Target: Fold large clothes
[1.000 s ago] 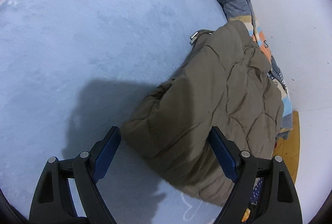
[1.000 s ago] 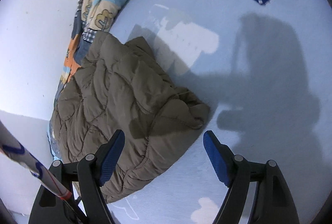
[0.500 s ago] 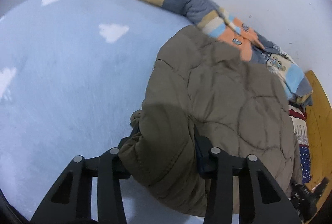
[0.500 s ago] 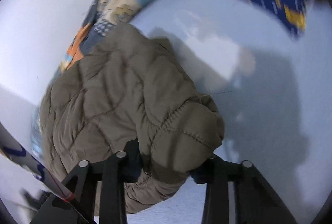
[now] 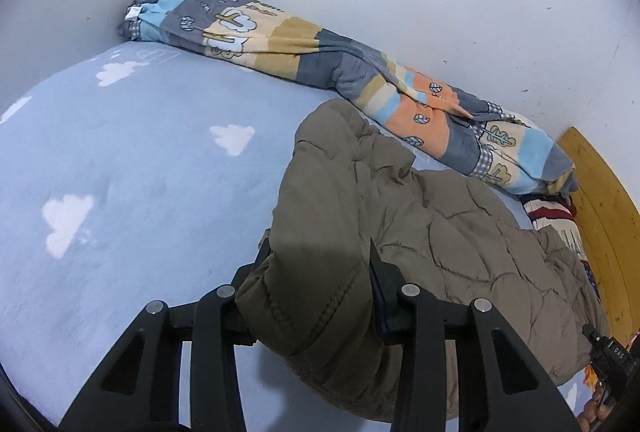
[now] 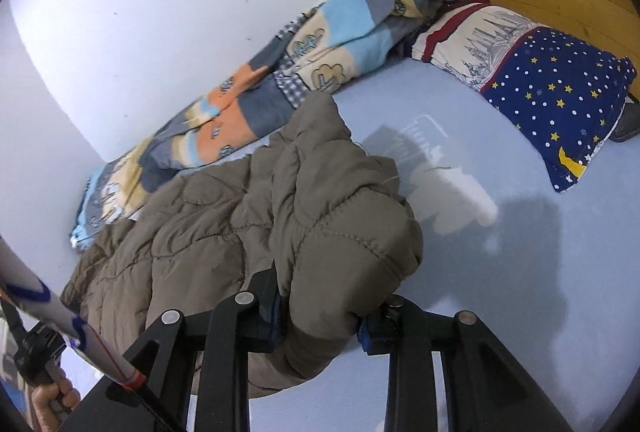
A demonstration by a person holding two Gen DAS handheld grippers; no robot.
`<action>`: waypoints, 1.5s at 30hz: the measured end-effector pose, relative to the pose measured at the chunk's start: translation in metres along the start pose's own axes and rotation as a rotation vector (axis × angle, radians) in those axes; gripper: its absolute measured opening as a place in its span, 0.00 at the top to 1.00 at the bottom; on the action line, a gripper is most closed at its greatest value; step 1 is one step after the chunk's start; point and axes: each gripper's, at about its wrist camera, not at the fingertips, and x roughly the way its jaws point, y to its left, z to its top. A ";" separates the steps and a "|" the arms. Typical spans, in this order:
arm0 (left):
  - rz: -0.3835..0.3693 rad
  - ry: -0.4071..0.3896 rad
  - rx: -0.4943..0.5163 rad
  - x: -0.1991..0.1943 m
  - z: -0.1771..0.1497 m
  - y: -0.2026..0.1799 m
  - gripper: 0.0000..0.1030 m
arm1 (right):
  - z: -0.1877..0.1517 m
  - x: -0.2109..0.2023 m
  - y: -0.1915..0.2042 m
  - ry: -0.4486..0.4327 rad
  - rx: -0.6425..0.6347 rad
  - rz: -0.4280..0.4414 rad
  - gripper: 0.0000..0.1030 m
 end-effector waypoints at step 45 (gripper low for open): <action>0.018 0.125 0.529 0.050 -0.102 -0.164 0.30 | -0.061 0.046 0.072 0.173 -0.314 -0.147 0.37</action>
